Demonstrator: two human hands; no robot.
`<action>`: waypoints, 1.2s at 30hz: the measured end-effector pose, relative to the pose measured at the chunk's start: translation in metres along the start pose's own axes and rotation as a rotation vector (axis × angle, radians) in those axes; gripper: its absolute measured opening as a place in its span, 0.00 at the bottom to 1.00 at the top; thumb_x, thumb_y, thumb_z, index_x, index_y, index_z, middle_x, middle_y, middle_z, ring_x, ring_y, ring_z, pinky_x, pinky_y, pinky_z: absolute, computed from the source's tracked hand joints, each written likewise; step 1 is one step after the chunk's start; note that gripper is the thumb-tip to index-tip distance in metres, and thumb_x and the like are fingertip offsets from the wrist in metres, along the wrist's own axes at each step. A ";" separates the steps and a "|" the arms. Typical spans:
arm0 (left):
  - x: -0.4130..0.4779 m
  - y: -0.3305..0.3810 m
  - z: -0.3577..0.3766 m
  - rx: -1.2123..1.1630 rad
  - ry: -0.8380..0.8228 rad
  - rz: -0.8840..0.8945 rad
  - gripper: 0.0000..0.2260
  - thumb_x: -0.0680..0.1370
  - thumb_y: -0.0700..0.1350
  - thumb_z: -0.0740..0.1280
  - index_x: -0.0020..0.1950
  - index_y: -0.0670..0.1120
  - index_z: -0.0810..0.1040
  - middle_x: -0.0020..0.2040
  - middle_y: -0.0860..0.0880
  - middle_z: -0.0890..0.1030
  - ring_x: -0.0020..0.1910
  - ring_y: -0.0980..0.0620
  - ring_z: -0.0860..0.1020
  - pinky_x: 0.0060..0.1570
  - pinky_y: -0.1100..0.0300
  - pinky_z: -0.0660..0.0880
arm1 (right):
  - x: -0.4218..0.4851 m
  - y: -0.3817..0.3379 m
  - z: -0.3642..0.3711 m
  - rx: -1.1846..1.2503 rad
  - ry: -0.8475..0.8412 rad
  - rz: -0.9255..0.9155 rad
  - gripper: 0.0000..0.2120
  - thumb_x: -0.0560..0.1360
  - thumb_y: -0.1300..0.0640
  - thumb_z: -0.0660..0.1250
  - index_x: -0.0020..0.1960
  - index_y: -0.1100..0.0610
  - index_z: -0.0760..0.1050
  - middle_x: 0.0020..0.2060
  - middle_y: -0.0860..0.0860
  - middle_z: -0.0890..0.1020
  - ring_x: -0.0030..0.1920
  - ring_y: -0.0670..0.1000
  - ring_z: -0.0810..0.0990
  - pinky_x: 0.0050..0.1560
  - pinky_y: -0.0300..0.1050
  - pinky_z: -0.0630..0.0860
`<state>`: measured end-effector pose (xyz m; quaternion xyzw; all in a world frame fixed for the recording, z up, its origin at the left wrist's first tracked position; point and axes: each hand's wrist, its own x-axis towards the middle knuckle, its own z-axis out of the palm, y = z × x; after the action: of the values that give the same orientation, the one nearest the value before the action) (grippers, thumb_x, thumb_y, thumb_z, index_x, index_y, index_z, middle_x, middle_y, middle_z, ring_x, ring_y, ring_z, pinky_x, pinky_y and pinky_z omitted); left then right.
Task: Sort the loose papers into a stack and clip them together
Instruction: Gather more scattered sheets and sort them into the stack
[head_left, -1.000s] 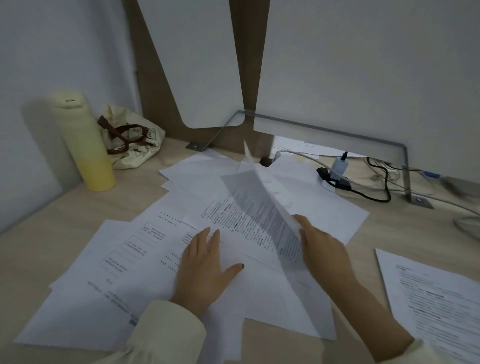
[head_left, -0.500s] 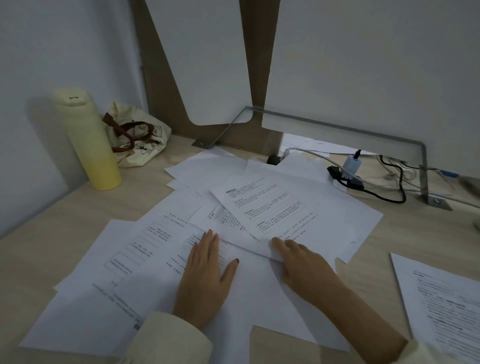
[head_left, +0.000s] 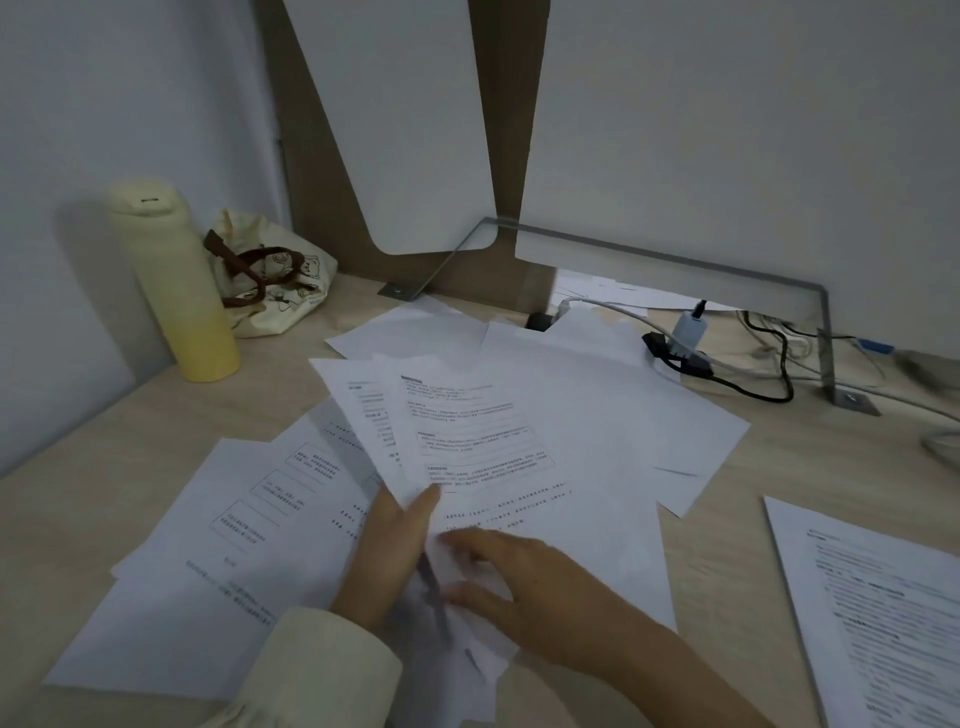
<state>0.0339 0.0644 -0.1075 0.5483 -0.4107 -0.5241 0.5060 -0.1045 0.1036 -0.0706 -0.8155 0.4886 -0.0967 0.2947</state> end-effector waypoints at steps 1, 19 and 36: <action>0.000 -0.004 -0.005 0.035 0.042 -0.026 0.11 0.77 0.39 0.63 0.57 0.50 0.75 0.52 0.51 0.80 0.57 0.46 0.78 0.56 0.53 0.74 | -0.002 0.005 0.000 0.082 -0.009 0.055 0.21 0.76 0.41 0.59 0.66 0.46 0.68 0.62 0.42 0.76 0.61 0.43 0.73 0.59 0.35 0.69; -0.011 -0.010 -0.050 0.122 0.083 -0.084 0.17 0.79 0.37 0.58 0.69 0.44 0.69 0.58 0.47 0.75 0.54 0.48 0.73 0.58 0.53 0.69 | -0.025 0.097 -0.052 1.173 0.508 0.730 0.07 0.74 0.67 0.61 0.37 0.62 0.71 0.33 0.57 0.70 0.32 0.53 0.70 0.29 0.41 0.74; -0.017 -0.009 -0.041 -0.164 0.043 -0.077 0.17 0.79 0.43 0.61 0.68 0.47 0.71 0.62 0.48 0.77 0.55 0.48 0.78 0.60 0.50 0.73 | -0.012 -0.022 -0.080 -0.584 0.756 0.199 0.14 0.78 0.61 0.58 0.62 0.52 0.72 0.50 0.54 0.77 0.47 0.57 0.79 0.33 0.43 0.67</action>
<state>0.0722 0.0877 -0.1163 0.5314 -0.3339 -0.5632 0.5375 -0.1306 0.0908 0.0085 -0.7212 0.6437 -0.2164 -0.1368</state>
